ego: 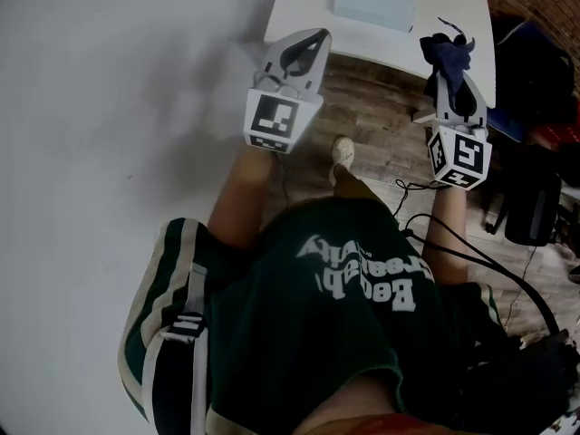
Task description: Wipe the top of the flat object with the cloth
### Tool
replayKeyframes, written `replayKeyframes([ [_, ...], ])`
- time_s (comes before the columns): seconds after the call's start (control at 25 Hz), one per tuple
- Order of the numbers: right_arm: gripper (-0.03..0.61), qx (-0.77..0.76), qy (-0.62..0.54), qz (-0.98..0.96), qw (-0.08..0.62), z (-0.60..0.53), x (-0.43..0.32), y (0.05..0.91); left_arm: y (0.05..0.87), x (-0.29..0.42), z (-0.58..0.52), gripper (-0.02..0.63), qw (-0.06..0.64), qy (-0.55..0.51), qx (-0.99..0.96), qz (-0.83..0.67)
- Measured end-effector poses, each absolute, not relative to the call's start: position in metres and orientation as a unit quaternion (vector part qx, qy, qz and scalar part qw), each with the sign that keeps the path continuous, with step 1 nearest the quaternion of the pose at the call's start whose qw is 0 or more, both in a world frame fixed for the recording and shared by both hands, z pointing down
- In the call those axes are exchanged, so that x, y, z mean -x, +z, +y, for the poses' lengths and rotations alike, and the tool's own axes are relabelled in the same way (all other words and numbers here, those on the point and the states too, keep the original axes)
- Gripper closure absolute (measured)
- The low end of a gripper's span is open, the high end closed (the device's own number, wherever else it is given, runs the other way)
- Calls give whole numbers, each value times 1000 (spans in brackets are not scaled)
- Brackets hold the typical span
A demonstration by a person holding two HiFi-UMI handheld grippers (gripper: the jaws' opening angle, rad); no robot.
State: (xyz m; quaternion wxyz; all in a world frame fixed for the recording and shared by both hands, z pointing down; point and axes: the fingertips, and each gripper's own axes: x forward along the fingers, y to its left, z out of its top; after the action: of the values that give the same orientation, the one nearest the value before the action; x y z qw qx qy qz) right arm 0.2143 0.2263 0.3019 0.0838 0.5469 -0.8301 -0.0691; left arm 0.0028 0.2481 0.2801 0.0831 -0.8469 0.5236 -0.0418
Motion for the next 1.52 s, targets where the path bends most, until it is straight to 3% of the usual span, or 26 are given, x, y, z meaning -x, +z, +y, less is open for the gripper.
replayKeyframes([
  [0.24,520,-541,-63,-833,94,82,-203,310,288,3,107,617,80,-47,848,521],
  [0.72,520,-532,-47,-839,100,-10,-208,333,310,9,16,617,68,-63,837,540],
  [1.52,520,-518,-46,-851,72,-40,-192,320,288,22,-8,617,93,-69,818,563],
])
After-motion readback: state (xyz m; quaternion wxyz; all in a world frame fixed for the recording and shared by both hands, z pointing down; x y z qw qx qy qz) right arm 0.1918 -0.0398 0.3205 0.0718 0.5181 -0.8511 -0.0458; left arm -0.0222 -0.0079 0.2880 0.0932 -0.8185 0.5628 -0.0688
